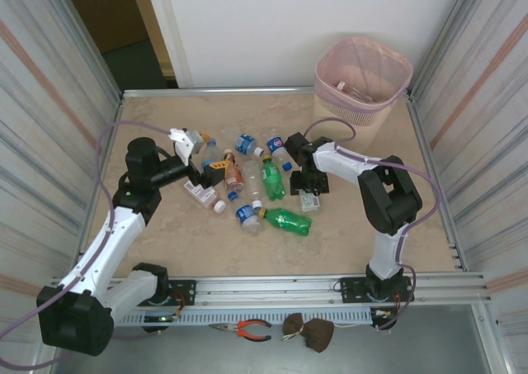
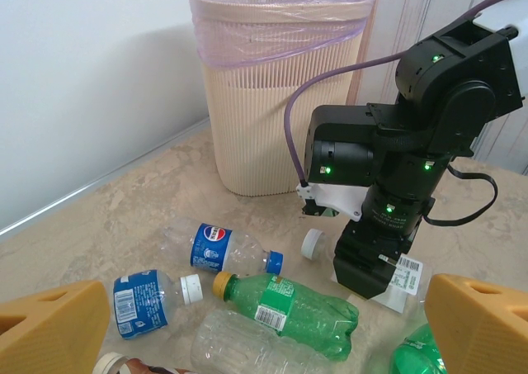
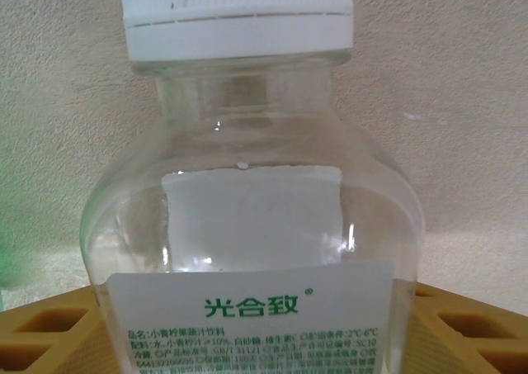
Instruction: Put the plastic bottles in the bin
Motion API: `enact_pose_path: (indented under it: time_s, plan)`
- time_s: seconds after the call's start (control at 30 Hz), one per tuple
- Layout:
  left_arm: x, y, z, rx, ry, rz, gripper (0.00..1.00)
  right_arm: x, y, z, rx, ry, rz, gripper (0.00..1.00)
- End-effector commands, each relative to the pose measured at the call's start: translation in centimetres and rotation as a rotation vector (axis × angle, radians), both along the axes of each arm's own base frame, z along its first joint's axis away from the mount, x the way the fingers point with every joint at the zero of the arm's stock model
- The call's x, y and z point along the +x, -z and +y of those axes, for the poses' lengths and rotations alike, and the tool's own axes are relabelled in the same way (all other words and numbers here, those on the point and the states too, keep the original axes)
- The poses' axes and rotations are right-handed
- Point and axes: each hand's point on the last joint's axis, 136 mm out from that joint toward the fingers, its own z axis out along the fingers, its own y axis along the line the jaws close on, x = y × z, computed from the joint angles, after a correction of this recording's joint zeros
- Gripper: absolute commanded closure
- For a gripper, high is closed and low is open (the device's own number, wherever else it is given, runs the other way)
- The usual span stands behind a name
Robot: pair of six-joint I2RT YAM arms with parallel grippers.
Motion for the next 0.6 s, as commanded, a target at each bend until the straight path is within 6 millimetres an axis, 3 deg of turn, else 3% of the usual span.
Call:
enact_pose_path:
  time_s: [0.0,0.27,0.57]
  plan:
    - [-0.1,-0.7,-0.2,-0.003,0.005,-0.018,0.01,0.0,-0.9,-0.2,-0.038,-0.011,-0.008,0.32]
    - [-0.3,-1.1,-0.2,-0.009,0.005,-0.03,0.01,0.2,-3.2,-0.5,-0.044,-0.019,-0.053,0.33]
    - [-0.4,-1.2,-0.3,-0.016,0.013,-0.034,0.01,0.5,-7.9,0.0,-0.025,-0.042,-0.138,0.33]
